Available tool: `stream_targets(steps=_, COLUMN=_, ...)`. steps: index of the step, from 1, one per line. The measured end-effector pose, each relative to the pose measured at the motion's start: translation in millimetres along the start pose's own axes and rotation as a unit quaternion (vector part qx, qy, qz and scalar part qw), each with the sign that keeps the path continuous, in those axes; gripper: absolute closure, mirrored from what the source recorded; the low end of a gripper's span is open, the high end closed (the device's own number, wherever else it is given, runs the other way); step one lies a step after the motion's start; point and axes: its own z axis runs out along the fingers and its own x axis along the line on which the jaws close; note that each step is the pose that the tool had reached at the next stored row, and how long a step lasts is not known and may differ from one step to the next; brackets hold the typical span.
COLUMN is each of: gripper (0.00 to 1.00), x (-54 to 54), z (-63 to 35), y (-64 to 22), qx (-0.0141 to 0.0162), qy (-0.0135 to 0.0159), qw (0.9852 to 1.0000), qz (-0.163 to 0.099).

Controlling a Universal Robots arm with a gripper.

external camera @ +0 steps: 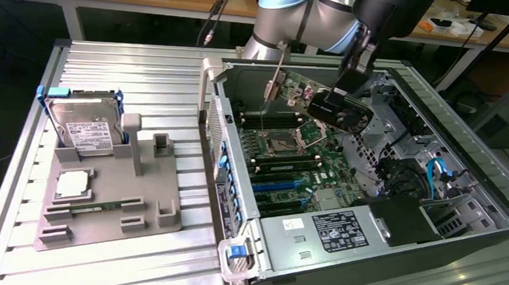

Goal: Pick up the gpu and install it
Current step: 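Insert the gpu into the slot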

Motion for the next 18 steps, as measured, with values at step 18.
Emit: stream_targets(steps=18, gripper=0.73, x=0.1, z=5.8, y=-0.3, qx=-0.0015, qy=0.005, qw=0.9871, qz=-0.16)
